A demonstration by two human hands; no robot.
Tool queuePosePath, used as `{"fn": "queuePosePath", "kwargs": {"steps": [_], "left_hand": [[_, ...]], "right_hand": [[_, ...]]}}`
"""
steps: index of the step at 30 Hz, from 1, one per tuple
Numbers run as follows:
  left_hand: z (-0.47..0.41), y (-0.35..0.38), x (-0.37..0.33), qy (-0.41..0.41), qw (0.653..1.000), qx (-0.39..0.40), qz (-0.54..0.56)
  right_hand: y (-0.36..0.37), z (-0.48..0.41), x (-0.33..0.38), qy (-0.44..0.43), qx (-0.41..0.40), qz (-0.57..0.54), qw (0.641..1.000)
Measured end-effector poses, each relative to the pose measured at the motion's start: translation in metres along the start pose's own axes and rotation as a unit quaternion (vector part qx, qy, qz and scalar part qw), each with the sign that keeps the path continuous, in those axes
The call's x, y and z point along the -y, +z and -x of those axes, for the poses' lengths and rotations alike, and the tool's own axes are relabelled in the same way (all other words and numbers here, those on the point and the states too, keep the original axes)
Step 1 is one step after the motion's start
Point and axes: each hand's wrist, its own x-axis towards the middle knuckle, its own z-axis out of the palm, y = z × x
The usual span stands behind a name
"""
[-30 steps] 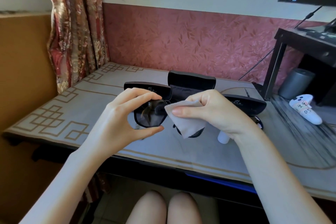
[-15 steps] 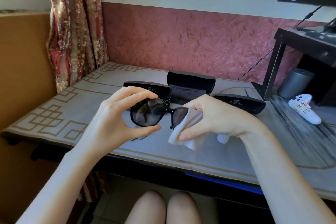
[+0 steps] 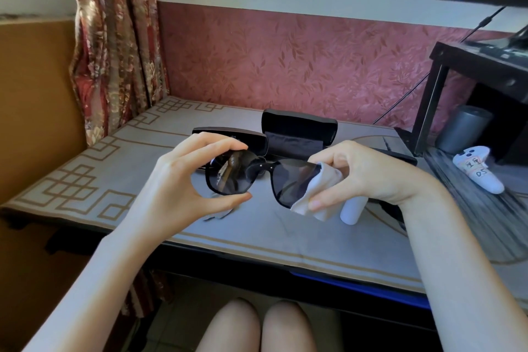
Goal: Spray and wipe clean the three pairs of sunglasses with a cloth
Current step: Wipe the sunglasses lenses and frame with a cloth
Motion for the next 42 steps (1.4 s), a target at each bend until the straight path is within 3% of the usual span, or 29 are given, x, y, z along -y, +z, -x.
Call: {"fn": "queuePosePath", "kwargs": {"steps": [13, 21, 29, 42], "left_hand": [[0.003, 0.009, -0.003, 0.016, 1.000, 0.013, -0.011], [0.003, 0.006, -0.004, 0.008, 1.000, 0.002, -0.008], [0.004, 0.002, -0.003, -0.011, 0.999, -0.030, 0.001], [0.004, 0.003, -0.001, -0.027, 0.999, -0.022, 0.024]], "right_hand": [[0.025, -0.018, 0.004, -0.003, -0.056, -0.006, 0.998], [0.029, -0.023, 0.002, -0.013, -0.147, -0.082, 0.986], [0.021, -0.015, -0.006, -0.027, -0.177, -0.080, 0.981], [0.008, 0.006, -0.013, -0.051, -0.078, -0.076, 0.993]]}}
